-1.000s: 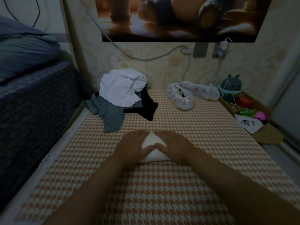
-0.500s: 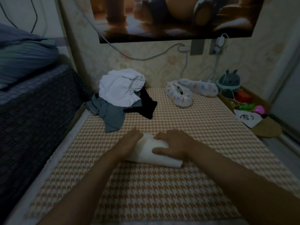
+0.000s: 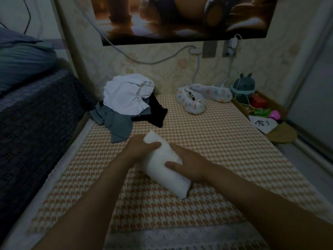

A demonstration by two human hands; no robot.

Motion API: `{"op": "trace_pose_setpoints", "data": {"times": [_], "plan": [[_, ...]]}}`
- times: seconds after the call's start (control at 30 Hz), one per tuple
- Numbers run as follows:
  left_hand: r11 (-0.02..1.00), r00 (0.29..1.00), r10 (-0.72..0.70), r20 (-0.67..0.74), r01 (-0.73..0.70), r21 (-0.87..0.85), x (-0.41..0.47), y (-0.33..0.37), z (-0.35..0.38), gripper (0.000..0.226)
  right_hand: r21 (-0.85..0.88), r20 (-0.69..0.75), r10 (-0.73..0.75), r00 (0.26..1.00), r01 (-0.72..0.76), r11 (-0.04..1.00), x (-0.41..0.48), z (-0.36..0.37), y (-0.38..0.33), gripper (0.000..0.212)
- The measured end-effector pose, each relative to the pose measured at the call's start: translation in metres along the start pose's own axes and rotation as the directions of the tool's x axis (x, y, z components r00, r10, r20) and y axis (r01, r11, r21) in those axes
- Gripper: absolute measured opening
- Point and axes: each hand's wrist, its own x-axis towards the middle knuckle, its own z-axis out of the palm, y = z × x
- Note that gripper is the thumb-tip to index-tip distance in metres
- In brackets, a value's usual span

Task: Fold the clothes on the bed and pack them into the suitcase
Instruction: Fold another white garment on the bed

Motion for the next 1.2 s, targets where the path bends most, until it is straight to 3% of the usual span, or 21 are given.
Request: {"op": "trace_pose_setpoints", "data": {"times": [0.1, 0.2, 0.3, 0.4, 0.5, 0.57, 0.63, 0.7, 0.8, 0.87, 0.93, 1.03, 1.1, 1.2], "plan": [[0.97, 0.985, 0.167, -0.031, -0.17, -0.175, -0.013, 0.017, -0.004, 0.048, 0.246, 0.008, 0.047, 0.999, -0.048, 0.968, -0.007, -0.024, -0.007, 0.082], [0.916, 0.956, 0.289, -0.053, -0.293, -0.275, -0.029, 0.035, -0.003, 0.046, 0.373, 0.093, 0.03, 0.995, -0.063, 0.926, -0.014, -0.043, -0.007, 0.081], [0.852, 0.91, 0.408, -0.076, -0.41, -0.326, -0.044, 0.054, 0.001, 0.046, 0.251, 0.09, 0.073, 0.993, -0.093, 0.964, -0.034, -0.065, -0.01, 0.054], [0.787, 0.853, 0.513, -0.096, -0.512, -0.343, -0.054, 0.07, 0.007, 0.045, -0.045, -0.163, 0.055, 0.985, -0.063, 0.997, -0.051, -0.087, -0.003, 0.044], [0.726, 0.739, 0.673, -0.02, -0.667, -0.167, -0.058, 0.08, 0.026, 0.039, -0.517, -0.402, -0.171, 0.899, -0.069, 0.853, -0.064, -0.098, 0.019, 0.045], [0.706, 0.704, 0.709, 0.048, -0.708, -0.031, -0.059, 0.081, 0.043, 0.043, -0.634, -0.467, -0.262, 0.845, -0.113, 0.765, -0.075, -0.098, 0.039, 0.033], [0.657, 0.664, 0.737, 0.122, -0.747, 0.098, -0.057, 0.079, 0.061, 0.051, -0.681, -0.465, -0.247, 0.85, -0.165, 0.713, -0.086, -0.092, 0.057, 0.028], [0.603, 0.649, 0.714, 0.263, -0.76, 0.242, -0.053, 0.076, 0.075, 0.053, -0.708, -0.407, -0.251, 0.878, -0.129, 0.694, -0.095, -0.081, 0.073, 0.031], [0.589, 0.716, 0.514, 0.473, -0.695, 0.411, -0.053, 0.076, 0.084, 0.044, -0.704, -0.259, -0.229, 0.938, -0.021, 0.71, -0.105, -0.072, 0.078, 0.04], [0.598, 0.709, 0.54, 0.454, -0.703, 0.385, -0.054, 0.081, 0.086, 0.029, -0.704, -0.179, -0.185, 0.966, 0.005, 0.71, -0.11, -0.074, 0.073, 0.053], [0.59, 0.685, 0.642, 0.343, -0.728, 0.349, -0.048, 0.083, 0.089, 0.035, -0.666, -0.179, -0.18, 0.967, 0.015, 0.746, -0.117, -0.079, 0.07, 0.06], [0.468, 0.557, 0.772, 0.306, -0.824, 0.32, -0.039, 0.082, 0.108, 0.019, -0.461, -0.348, -0.175, 0.921, -0.005, 0.887, -0.121, -0.086, 0.071, 0.049], [0.424, 0.539, 0.762, 0.36, -0.835, 0.351, -0.04, 0.074, 0.124, 0.04, -0.347, -0.485, -0.097, 0.869, -0.089, 0.934, -0.119, -0.087, 0.08, 0.051], [0.389, 0.571, 0.727, 0.381, -0.8, 0.456, -0.047, 0.057, 0.139, 0.071, -0.48, -0.326, -0.005, 0.946, -0.161, 0.863, -0.12, -0.076, 0.091, 0.071]]}}
